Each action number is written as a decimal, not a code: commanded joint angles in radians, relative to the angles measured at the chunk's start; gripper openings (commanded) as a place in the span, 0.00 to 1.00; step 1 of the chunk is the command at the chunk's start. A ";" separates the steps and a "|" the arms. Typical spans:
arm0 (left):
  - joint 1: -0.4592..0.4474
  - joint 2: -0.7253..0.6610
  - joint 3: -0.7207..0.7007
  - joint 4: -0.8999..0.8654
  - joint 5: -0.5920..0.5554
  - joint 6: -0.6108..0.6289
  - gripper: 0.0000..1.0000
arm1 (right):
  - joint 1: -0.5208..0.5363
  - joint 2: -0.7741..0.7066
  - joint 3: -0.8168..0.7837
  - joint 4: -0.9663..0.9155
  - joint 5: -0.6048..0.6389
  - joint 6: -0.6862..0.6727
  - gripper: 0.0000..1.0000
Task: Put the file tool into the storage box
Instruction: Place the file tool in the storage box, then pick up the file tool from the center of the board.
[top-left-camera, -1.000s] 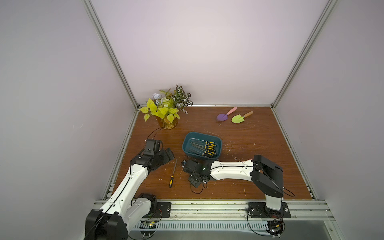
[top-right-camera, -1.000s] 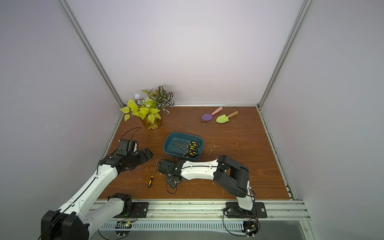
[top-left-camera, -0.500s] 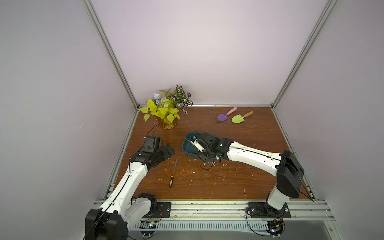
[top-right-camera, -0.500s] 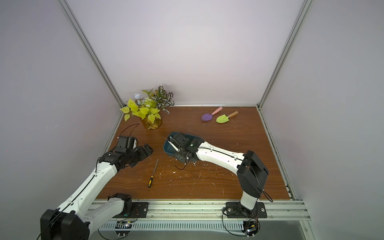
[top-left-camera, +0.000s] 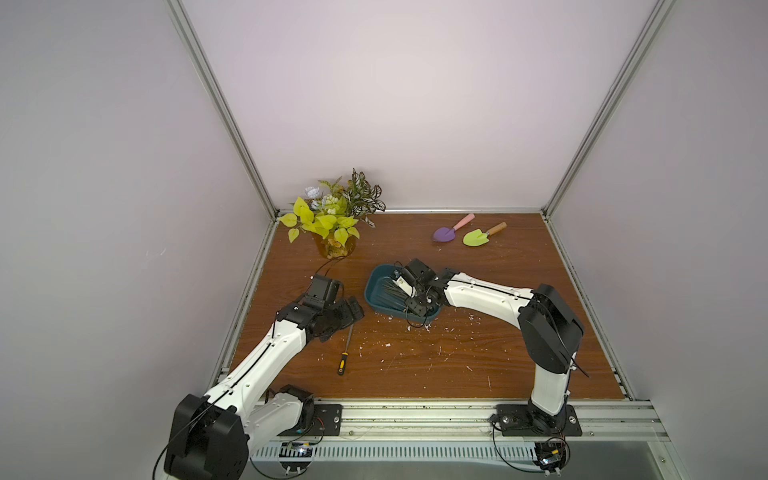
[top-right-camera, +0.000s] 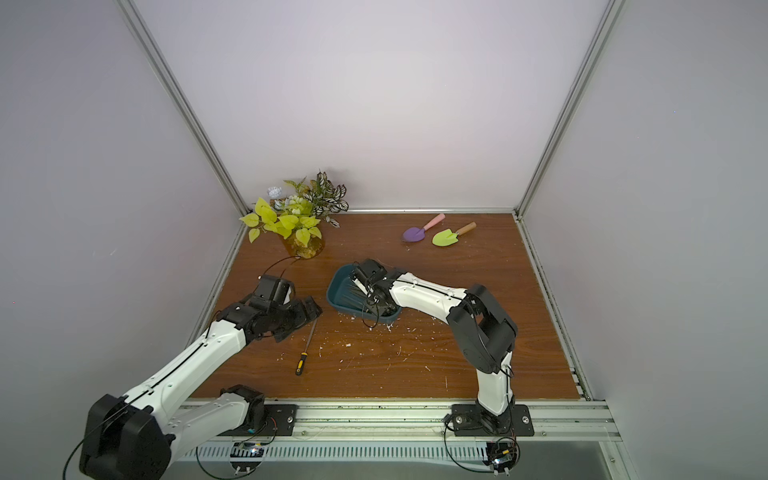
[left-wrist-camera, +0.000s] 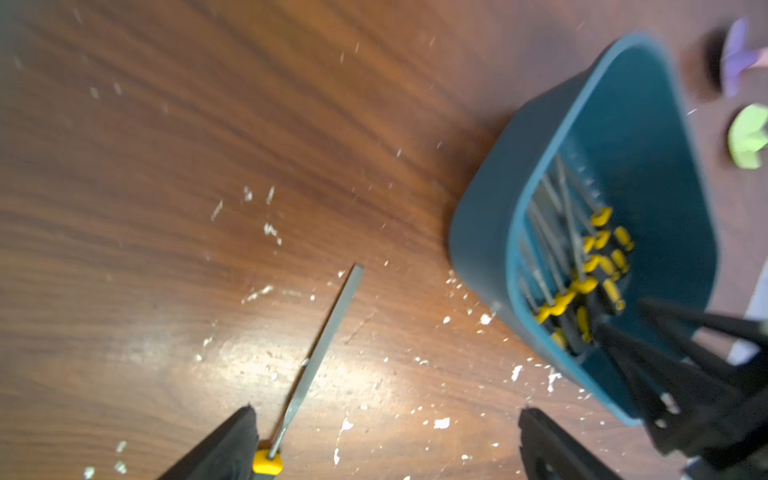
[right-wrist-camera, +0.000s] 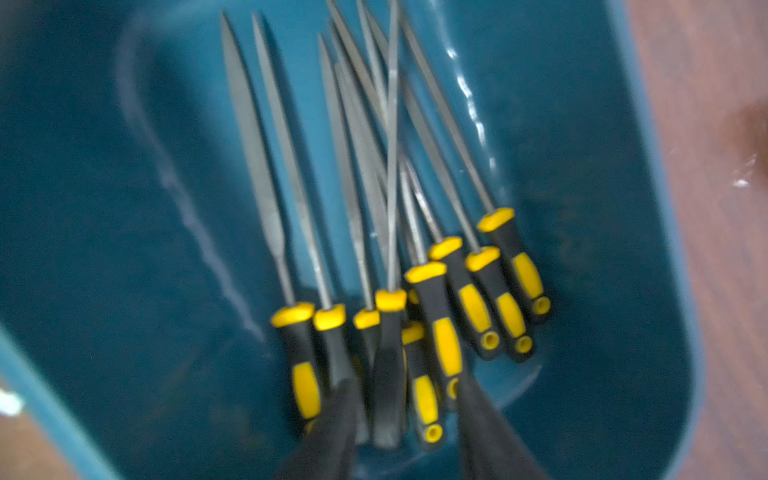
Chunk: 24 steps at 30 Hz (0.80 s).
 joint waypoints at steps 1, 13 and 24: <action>-0.024 -0.034 -0.051 -0.022 -0.007 -0.055 1.00 | -0.004 -0.023 0.043 0.015 0.014 0.032 0.57; -0.148 -0.041 -0.139 -0.016 -0.044 -0.124 1.00 | 0.035 -0.251 -0.043 0.039 -0.096 0.335 0.65; -0.456 0.139 -0.020 0.053 -0.130 -0.256 1.00 | 0.105 -0.417 -0.208 0.121 -0.073 0.500 0.66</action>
